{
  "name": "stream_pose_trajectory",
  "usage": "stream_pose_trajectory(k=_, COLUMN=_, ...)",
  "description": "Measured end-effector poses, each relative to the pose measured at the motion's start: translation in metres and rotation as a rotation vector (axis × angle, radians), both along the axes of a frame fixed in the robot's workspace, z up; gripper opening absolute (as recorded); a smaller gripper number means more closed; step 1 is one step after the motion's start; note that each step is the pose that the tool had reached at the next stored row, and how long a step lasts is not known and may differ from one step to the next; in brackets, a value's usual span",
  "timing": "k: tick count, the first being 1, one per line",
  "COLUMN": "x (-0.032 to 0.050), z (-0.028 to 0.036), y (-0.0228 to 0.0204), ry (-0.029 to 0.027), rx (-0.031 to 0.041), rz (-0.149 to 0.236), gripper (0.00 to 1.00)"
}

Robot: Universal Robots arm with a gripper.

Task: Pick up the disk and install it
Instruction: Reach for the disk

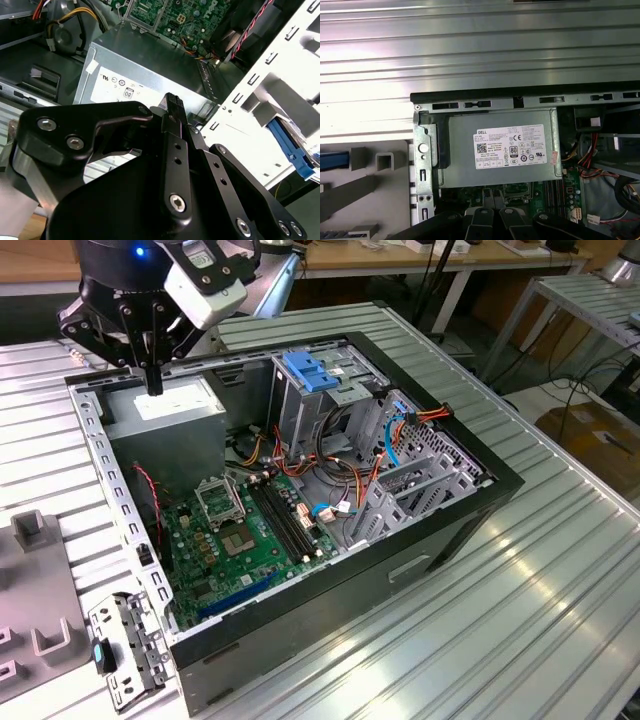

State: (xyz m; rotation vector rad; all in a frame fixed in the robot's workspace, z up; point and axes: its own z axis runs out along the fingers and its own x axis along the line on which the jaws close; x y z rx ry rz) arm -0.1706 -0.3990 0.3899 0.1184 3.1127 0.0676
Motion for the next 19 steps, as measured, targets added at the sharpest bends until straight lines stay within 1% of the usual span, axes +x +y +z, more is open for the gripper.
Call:
stream_pose_trajectory(k=3, x=-0.0025, z=0.0, y=0.0, ry=0.0, rx=-0.0001, rz=0.0, gripper=0.11)
stream_pose_trajectory(k=6, x=-0.0068, z=0.0, y=0.0, ry=0.0, rx=0.0, rz=0.0, gripper=0.11)
stream_pose_trajectory(k=10, x=-0.0143, z=0.0, y=0.0002, ry=0.0, rx=0.0, rz=0.0, gripper=0.11)
stream_pose_trajectory(k=14, x=-0.0202, z=0.0, y=0.0003, ry=0.0, rx=0.0, rz=0.0, gripper=0.11)
stream_pose_trajectory(k=17, x=-0.0279, z=0.0, y=0.0006, ry=0.0, rx=0.0001, rz=0.0, gripper=0.11)
stream_pose_trajectory(k=19, x=-0.0316, z=0.0, y=0.0013, ry=0.0, rx=0.0, rz=0.0, gripper=0.11)
